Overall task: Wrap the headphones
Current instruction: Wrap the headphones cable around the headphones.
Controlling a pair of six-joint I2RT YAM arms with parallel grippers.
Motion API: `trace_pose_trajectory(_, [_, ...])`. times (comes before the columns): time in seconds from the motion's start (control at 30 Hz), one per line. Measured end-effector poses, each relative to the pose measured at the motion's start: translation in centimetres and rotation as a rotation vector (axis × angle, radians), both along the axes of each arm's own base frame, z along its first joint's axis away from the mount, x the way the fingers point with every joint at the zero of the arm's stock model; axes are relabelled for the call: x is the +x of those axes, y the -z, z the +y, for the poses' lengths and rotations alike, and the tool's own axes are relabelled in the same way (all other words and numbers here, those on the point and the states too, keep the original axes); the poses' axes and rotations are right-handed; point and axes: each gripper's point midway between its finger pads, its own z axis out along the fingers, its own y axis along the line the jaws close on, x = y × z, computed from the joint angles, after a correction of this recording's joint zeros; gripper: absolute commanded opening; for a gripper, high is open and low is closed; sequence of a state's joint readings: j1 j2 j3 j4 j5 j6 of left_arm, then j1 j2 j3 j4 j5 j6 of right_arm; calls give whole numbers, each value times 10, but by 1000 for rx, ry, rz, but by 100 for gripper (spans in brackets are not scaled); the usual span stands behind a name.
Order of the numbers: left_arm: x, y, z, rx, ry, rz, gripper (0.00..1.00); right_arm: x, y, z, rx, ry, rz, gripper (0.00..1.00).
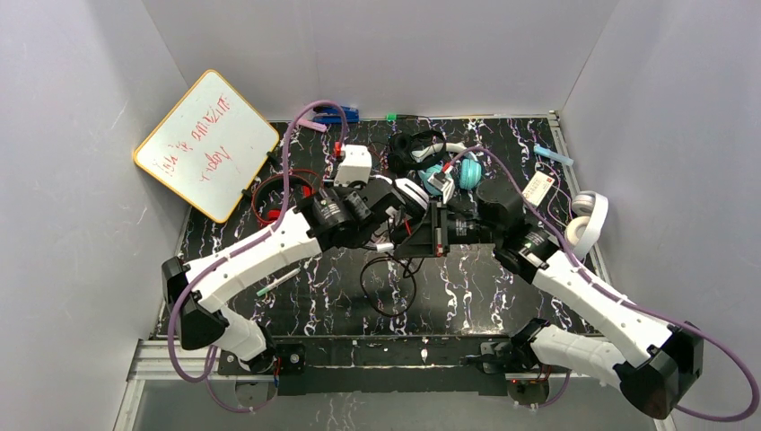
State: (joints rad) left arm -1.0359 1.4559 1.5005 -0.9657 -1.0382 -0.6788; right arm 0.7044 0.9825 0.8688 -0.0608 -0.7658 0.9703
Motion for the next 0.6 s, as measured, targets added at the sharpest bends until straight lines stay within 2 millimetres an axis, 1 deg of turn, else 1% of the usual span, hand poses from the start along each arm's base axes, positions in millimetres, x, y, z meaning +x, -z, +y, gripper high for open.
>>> trace_pose_trajectory(0.07, [1,6,2,-38,-26,40,0,2,9,7,-31,21,-8,10])
trace_pose_trajectory(0.17, [0,14,12,-80,-65,95,0,5,25,15,-74,60,-24,17])
trace_pose_trajectory(0.23, [0,16,18,-98,-87,115,0,-1,37,18,-102,57,-27,22])
trace_pose_trajectory(0.27, [2,16,21,-114,-104,112,0,-6,43,20,-116,46,-31,25])
trace_pose_trajectory(0.33, [6,11,27,-144,-140,95,0,-14,53,22,-138,26,-35,29])
trace_pose_trajectory(0.43, [11,1,33,-176,-167,74,0,-22,66,21,-167,7,-50,32])
trace_pose_trajectory(0.6, [8,-19,31,-240,-133,51,0,-20,91,13,-210,22,-101,35])
